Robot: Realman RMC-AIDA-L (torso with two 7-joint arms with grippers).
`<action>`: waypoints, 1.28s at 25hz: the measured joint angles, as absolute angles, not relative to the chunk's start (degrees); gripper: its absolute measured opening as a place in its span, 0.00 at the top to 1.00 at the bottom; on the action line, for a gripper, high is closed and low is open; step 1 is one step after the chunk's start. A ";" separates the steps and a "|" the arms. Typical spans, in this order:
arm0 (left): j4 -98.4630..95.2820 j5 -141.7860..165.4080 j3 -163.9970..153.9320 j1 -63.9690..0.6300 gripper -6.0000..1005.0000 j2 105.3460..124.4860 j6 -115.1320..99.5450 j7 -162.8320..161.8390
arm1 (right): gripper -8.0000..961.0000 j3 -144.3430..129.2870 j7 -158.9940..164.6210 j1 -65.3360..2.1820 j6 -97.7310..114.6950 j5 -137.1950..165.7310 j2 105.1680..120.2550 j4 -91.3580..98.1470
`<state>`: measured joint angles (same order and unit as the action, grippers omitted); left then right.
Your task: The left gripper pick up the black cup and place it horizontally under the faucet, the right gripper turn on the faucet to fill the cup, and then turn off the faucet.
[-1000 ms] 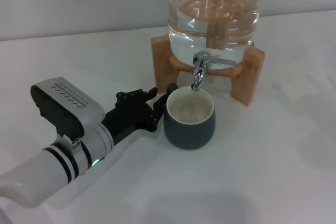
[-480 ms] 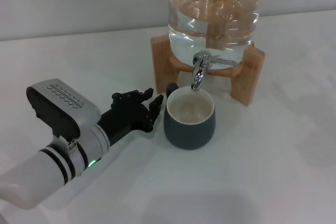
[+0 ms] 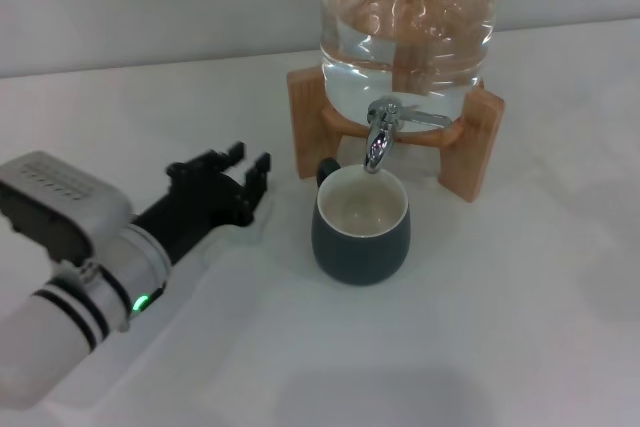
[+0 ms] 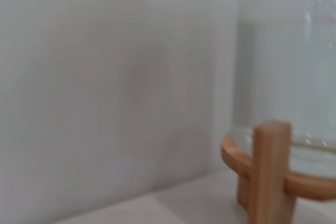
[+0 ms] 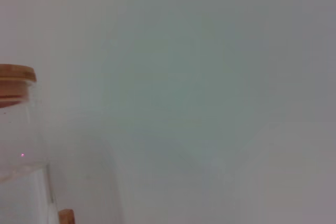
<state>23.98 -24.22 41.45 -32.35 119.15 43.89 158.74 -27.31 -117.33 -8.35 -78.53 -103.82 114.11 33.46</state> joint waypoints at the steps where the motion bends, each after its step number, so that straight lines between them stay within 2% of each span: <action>1: 24.06 -23.89 42.36 -31.74 0.64 119.11 44.86 158.73 | 0.11 -27.01 -117.33 -8.35 -78.50 -103.70 114.07 33.42; 9: 27.52 -22.49 46.19 -28.38 0.60 117.54 49.13 158.79 | 0.11 -26.89 -117.25 -7.68 -76.41 -103.46 113.85 33.26; 14: 28.76 -18.24 53.39 -25.24 0.46 117.47 52.92 158.50 | 0.11 -26.85 -117.00 -7.51 -75.15 -101.36 113.56 32.73; 23: 35.90 -8.21 68.94 -16.87 0.46 118.07 52.87 158.26 | 0.11 -27.54 -115.90 -6.84 -79.83 -95.93 113.30 33.30; 27: 36.60 -5.90 74.04 -14.59 0.45 118.90 52.77 157.41 | 0.11 -27.75 -115.91 -7.09 -85.54 -93.14 114.05 33.40; 32: 36.09 -5.74 75.11 -14.57 0.46 118.92 51.82 157.00 | 0.11 -27.87 -115.87 -7.16 -93.08 -92.28 114.71 33.35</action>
<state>36.09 -5.74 75.11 -14.57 118.92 51.82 157.00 -27.87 -115.87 -7.16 -93.08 -92.28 114.71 33.35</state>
